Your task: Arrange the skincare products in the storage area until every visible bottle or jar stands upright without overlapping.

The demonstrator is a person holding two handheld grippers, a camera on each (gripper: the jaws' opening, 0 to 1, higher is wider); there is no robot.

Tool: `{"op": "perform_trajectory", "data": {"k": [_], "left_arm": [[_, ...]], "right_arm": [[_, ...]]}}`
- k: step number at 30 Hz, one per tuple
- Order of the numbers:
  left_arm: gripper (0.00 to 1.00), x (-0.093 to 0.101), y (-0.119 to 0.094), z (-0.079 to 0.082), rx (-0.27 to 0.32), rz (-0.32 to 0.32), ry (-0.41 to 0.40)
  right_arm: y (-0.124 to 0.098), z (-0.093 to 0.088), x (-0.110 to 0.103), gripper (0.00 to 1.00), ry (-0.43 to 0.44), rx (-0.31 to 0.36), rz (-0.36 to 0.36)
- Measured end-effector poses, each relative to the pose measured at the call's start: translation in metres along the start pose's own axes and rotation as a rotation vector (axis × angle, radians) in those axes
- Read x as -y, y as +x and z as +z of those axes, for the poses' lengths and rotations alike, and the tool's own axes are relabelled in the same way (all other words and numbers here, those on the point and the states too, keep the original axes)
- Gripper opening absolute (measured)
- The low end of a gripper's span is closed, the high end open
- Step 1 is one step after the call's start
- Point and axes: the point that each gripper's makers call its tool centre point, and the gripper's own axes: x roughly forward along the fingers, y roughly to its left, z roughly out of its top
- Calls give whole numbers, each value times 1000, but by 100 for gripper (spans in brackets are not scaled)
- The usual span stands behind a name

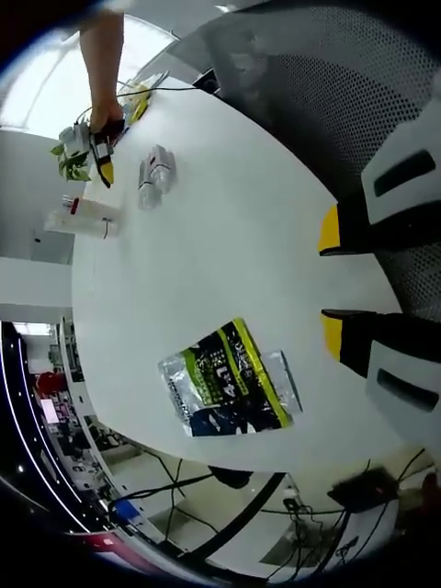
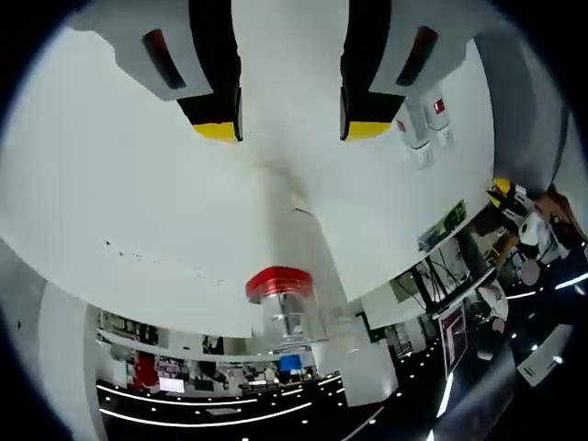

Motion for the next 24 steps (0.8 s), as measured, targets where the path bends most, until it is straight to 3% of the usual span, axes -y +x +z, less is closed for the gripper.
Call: {"op": "perform_trajectory", "data": {"k": [3,9,11,15,21,24], "left_arm": [[24,2,0,1,4,-2,-5],[24,2,-2,4,24,-3,3],[24,2,-3,5,32,-2,2],[24,1,-4,7,44,3,2],[24,3,-5,10,67,-7,-2],[24,3,-5,11,72,-9,-6]], "right_arm": [[2,-7,-21,37,-91,-68,16],[17,3,-56,30,-173,-116,49],[23,1,-65,28,-233,-170,69],[34,7,-81,30,-245,-177,100],[45,-9,-91,28,-347,-312,127],[47,-7,-93,26,-344,-297,140]]}}
